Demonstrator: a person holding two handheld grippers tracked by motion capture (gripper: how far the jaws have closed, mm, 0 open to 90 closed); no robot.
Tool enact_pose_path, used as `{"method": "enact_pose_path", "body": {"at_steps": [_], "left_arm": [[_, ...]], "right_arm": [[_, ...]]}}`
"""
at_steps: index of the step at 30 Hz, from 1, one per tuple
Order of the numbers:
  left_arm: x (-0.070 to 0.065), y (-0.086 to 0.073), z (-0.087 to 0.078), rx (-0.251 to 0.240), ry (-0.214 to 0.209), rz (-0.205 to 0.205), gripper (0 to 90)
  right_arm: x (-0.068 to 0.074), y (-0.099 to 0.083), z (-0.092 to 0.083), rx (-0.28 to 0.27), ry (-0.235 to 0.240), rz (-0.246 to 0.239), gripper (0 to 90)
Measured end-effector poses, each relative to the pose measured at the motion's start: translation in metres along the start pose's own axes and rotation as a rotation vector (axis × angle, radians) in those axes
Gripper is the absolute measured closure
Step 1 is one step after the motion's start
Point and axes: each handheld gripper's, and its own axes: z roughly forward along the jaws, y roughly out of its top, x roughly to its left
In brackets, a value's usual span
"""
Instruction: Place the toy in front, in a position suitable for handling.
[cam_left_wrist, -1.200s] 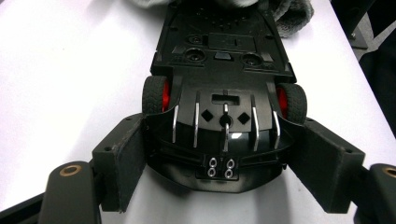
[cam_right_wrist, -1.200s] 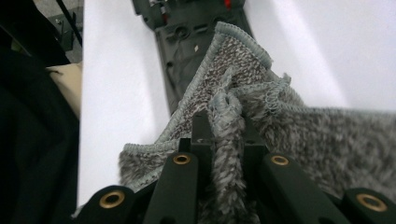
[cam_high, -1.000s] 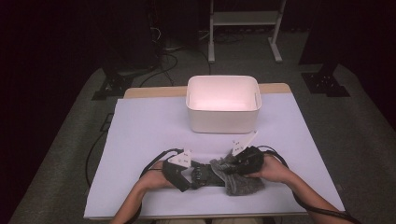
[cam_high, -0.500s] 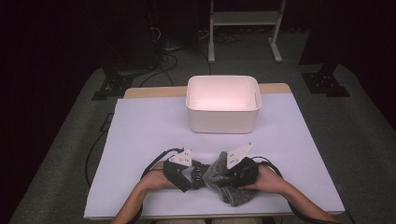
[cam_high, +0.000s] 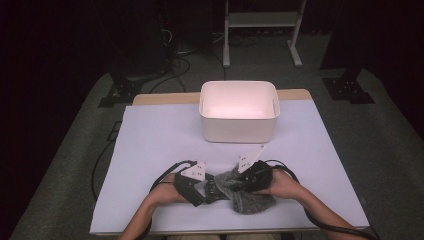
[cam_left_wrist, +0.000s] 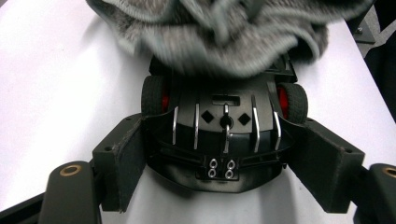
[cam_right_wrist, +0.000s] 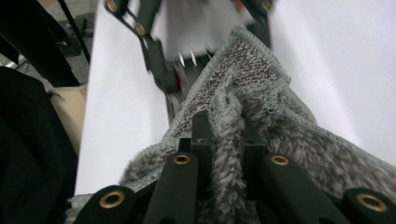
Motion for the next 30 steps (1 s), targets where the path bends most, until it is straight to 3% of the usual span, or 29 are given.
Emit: {"method": "enact_pose_path", "body": {"at_steps": [3, 5, 8, 11, 18, 21, 28, 30], "left_arm": [[0.0, 0.0, 0.0, -0.009, -0.004, -0.011, 23.5], [0.001, 0.001, -0.001, -0.01, -0.002, 0.0, 23.6], [0.0, 0.002, 0.0, 0.0, 0.001, 0.015, 23.5], [-0.001, 0.002, 0.0, 0.008, 0.009, 0.032, 23.6], [-0.003, 0.003, 0.0, 0.022, 0.024, 0.057, 23.7], [-0.002, 0.002, 0.0, 0.018, 0.018, 0.053, 23.7], [-0.002, 0.004, -0.001, 0.01, 0.013, 0.039, 23.7], [-0.002, 0.005, -0.002, 0.012, 0.016, 0.043, 23.7]], "right_arm": [[-0.004, -0.016, -0.013, 0.012, -0.029, 0.035, 80.5], [-0.009, -0.035, -0.027, 0.026, -0.057, 0.077, 80.4], [-0.015, -0.045, -0.035, 0.019, -0.072, 0.121, 80.4], [-0.017, -0.036, -0.031, 0.002, -0.06, 0.106, 80.4], [-0.017, 0.007, 0.003, -0.016, -0.01, 0.032, 80.4], [-0.017, 0.009, 0.004, -0.005, -0.015, 0.022, 80.5], [-0.023, -0.021, -0.018, 0.006, -0.067, 0.082, 80.6], [-0.022, -0.041, -0.03, 0.011, -0.096, 0.121, 80.6]]}}
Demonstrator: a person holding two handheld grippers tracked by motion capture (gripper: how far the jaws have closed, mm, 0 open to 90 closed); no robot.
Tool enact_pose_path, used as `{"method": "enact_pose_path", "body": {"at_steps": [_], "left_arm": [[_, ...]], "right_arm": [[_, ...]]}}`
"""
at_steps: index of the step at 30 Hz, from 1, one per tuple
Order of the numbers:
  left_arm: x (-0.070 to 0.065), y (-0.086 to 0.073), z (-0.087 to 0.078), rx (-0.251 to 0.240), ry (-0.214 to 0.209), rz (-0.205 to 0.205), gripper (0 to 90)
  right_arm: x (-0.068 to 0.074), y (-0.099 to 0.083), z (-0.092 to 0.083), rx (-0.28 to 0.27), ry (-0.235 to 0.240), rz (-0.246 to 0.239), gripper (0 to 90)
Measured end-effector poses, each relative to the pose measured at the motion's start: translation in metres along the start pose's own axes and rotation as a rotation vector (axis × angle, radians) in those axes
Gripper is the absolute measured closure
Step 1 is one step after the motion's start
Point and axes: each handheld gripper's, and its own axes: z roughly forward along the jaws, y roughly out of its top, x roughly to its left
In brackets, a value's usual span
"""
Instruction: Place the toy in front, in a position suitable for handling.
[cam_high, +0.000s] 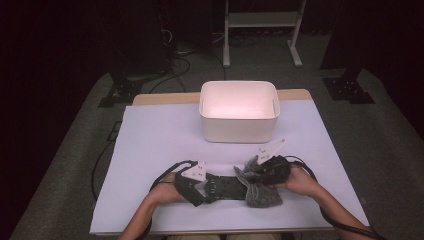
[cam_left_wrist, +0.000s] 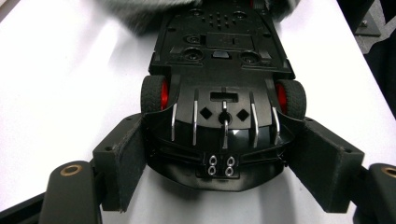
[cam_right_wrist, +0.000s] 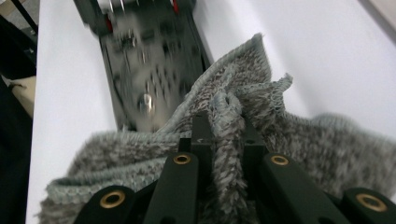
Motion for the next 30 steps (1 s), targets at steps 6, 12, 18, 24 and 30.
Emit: {"method": "enact_pose_path", "body": {"at_steps": [6, 12, 18, 24, 30], "left_arm": [[0.0, 0.0, 0.0, 0.003, 0.001, 0.0, 23.7], [0.0, 0.0, 0.003, 0.015, 0.0, -0.003, 23.6], [0.001, 0.0, 0.0, -0.012, -0.005, -0.016, 23.7], [0.001, 0.0, 0.002, 0.004, -0.004, -0.01, 23.7], [0.001, 0.001, 0.0, -0.02, -0.006, -0.017, 23.7]], "right_arm": [[0.008, -0.023, -0.01, -0.002, 0.001, 0.034, 80.5], [0.018, -0.013, -0.006, -0.028, 0.033, 0.004, 80.2], [0.016, -0.016, -0.006, -0.004, 0.036, -0.005, 80.4], [0.009, -0.019, -0.01, -0.024, 0.026, 0.031, 80.4], [0.02, 0.006, 0.005, -0.018, 0.064, -0.039, 80.5]]}}
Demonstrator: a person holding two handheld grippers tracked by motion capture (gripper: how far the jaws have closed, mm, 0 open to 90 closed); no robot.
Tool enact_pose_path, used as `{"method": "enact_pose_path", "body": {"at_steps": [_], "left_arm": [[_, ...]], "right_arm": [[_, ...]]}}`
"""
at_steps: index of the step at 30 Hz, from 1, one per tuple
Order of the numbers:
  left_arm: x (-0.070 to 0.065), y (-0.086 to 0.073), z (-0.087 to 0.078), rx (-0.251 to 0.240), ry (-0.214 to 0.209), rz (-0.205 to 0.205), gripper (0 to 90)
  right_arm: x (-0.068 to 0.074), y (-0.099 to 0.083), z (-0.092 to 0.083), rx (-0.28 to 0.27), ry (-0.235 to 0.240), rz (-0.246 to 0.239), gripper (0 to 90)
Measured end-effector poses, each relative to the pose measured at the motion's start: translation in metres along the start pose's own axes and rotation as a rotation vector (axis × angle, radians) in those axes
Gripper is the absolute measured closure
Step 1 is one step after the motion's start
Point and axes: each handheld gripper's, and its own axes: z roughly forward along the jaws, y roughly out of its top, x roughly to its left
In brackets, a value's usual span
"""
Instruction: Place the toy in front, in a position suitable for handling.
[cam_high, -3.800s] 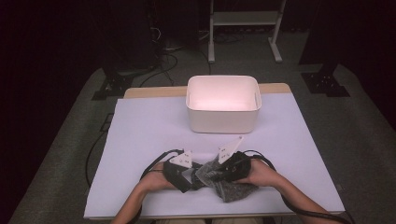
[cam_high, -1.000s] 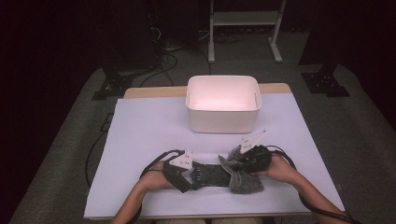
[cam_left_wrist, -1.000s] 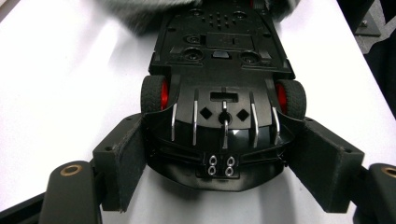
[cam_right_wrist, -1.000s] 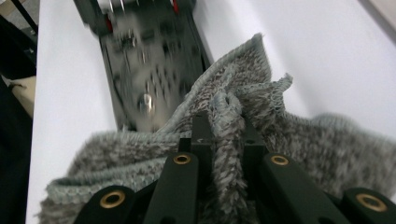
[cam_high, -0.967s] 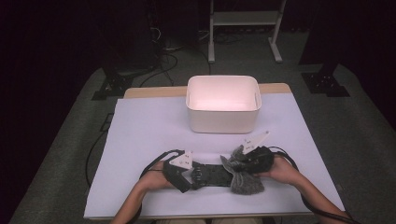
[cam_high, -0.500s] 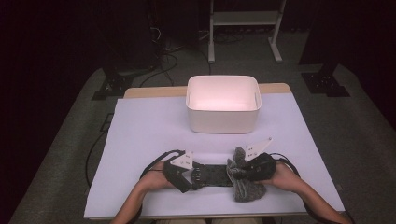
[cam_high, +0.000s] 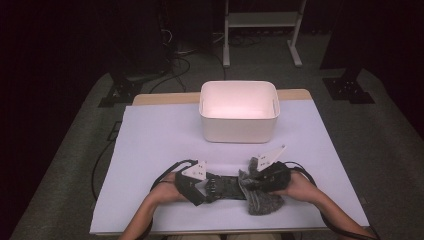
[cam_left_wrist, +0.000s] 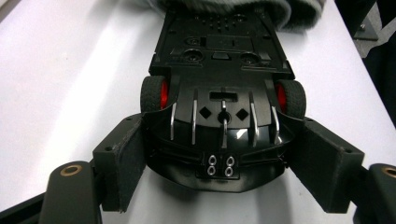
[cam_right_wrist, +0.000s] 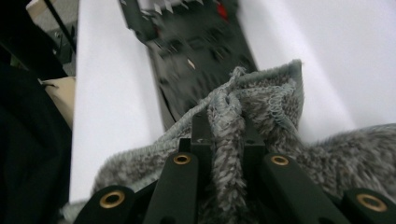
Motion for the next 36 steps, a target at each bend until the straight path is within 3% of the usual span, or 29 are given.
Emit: {"method": "enact_pose_path", "body": {"at_steps": [9, 13, 17, 21, 25, 29, 36], "left_arm": [[-0.001, 0.003, 0.001, -0.012, 0.0, -0.009, 23.8], [-0.001, 0.003, 0.004, -0.015, 0.001, -0.003, 23.8], [-0.002, 0.002, 0.003, -0.022, 0.004, -0.004, 23.8], [-0.001, 0.003, 0.003, -0.029, 0.002, -0.007, 23.8], [-0.002, 0.004, 0.003, -0.018, 0.006, -0.002, 23.9], [-0.002, 0.002, 0.004, -0.022, 0.006, -0.005, 23.9], [0.0, 0.0, 0.003, -0.034, -0.001, -0.01, 23.9]], "right_arm": [[0.018, 0.049, 0.033, -0.019, 0.1, -0.091, 80.5], [0.024, 0.068, 0.043, -0.007, 0.114, -0.132, 80.5], [0.017, 0.065, 0.041, 0.031, 0.092, -0.133, 80.6], [0.012, 0.058, 0.033, 0.033, 0.074, -0.098, 80.5], [0.018, 0.069, 0.042, 0.019, 0.093, -0.131, 80.5], [0.013, 0.08, 0.051, 0.02, 0.098, -0.132, 80.7], [0.0, 0.075, 0.043, 0.025, 0.046, -0.111, 80.7]]}}
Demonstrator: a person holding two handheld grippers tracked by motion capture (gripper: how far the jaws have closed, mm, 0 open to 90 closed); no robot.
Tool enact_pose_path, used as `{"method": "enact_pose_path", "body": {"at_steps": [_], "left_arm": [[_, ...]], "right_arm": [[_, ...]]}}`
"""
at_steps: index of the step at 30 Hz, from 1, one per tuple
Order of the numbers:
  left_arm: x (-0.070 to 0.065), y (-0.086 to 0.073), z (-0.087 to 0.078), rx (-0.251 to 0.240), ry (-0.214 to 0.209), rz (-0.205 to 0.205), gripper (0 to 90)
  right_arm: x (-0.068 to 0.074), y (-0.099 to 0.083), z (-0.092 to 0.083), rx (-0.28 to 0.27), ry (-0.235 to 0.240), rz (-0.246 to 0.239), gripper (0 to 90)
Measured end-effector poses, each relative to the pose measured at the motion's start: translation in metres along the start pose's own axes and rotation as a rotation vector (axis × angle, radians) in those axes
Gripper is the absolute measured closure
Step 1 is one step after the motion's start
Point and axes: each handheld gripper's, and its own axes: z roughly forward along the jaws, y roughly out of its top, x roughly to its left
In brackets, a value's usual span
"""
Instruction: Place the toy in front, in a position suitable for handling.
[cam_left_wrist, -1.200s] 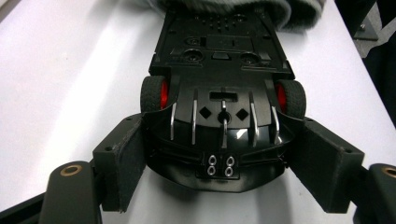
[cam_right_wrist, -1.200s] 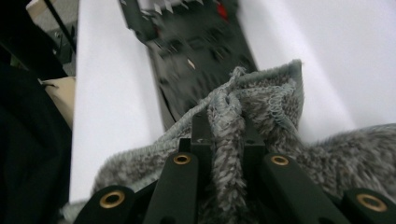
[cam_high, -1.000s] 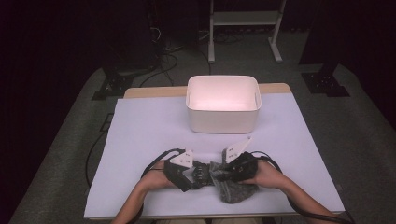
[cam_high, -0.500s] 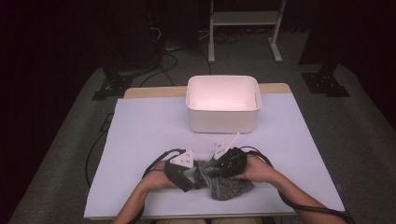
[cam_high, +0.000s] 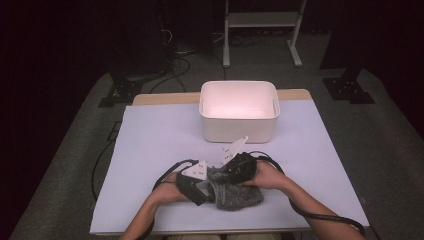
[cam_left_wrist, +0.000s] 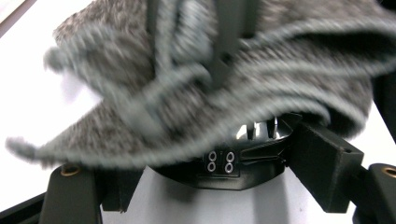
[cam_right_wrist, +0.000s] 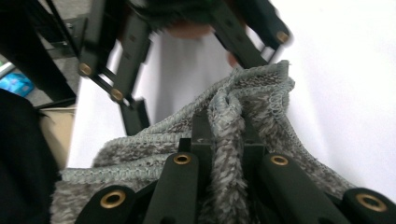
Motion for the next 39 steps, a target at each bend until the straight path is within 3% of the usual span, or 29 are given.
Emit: {"method": "enact_pose_path", "body": {"at_steps": [5, 9, 13, 19, 28, 34, 39], "left_arm": [[0.0, 0.0, 0.0, 0.003, 0.002, 0.004, 23.8], [-0.001, 0.002, 0.0, 0.008, 0.004, 0.005, 23.9], [-0.001, 0.003, 0.0, 0.026, 0.004, 0.011, 23.9], [0.0, 0.001, 0.0, 0.008, 0.001, 0.002, 23.9], [0.0, 0.0, 0.0, 0.004, -0.001, -0.006, 23.8], [0.001, 0.001, -0.001, 0.009, -0.003, 0.003, 23.8], [-0.001, 0.002, 0.0, 0.02, 0.005, 0.014, 23.8]], "right_arm": [[-0.005, -0.014, -0.009, 0.009, -0.03, 0.038, 80.6], [0.003, -0.014, -0.008, -0.007, 0.017, 0.04, 80.4], [0.011, 0.0, 0.005, -0.027, 0.062, 0.001, 80.5], [0.003, 0.006, 0.005, -0.012, 0.026, 0.001, 80.7], [-0.006, -0.022, -0.014, 0.026, -0.028, 0.053, 80.6], [0.003, -0.041, -0.023, 0.011, -0.012, 0.07, 80.5], [0.009, -0.024, -0.012, -0.017, 0.01, 0.036, 80.5]]}}
